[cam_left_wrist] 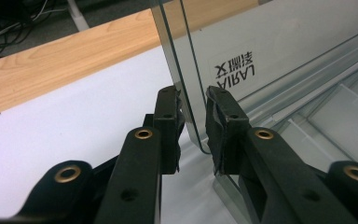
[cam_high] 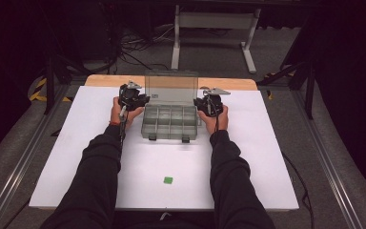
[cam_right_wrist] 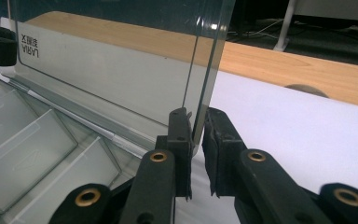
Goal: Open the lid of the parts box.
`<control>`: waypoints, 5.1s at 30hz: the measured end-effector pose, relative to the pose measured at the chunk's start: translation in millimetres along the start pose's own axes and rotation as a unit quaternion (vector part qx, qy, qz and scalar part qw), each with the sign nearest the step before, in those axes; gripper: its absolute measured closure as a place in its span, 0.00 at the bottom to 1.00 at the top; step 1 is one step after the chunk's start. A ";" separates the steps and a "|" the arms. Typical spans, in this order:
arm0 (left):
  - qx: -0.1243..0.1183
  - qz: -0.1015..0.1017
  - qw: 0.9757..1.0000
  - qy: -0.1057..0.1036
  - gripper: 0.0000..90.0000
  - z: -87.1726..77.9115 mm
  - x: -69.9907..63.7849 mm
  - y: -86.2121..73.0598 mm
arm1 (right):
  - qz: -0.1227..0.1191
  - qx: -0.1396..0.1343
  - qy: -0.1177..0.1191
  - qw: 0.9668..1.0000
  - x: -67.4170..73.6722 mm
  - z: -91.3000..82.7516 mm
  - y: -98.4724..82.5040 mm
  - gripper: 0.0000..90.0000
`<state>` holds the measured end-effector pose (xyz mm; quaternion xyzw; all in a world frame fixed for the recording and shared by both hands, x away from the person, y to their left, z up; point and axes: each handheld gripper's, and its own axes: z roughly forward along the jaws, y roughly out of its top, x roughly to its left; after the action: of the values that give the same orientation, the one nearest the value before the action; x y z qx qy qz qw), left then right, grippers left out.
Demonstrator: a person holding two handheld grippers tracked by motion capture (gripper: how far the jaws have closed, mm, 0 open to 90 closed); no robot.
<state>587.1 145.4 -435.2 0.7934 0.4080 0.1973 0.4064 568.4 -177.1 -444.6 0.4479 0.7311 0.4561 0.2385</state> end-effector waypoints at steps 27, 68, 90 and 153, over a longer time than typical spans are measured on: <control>0.010 -0.007 1.000 0.001 0.87 -1.7 -2.0 -7.2 | 0.000 0.009 0.001 1.000 1.8 1.1 -1.7 0.89; -0.015 0.075 0.997 0.001 0.81 -45.6 -18.3 -11.0 | -0.069 0.000 0.010 0.998 21.3 -31.0 -0.8 0.82; -0.058 0.150 0.986 -0.039 0.76 -98.0 -43.8 -33.0 | -0.132 -0.027 0.070 0.988 45.5 -81.0 -15.3 0.81; -0.046 0.214 0.964 -0.151 0.12 -120.2 -114.0 -102.6 | -0.185 -0.031 0.106 0.977 73.9 -165.4 -71.4 0.14</control>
<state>392.5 146.0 -444.6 0.8633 0.1528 0.1759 0.4478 376.1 -200.6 -425.2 0.2466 0.8078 0.4715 0.2537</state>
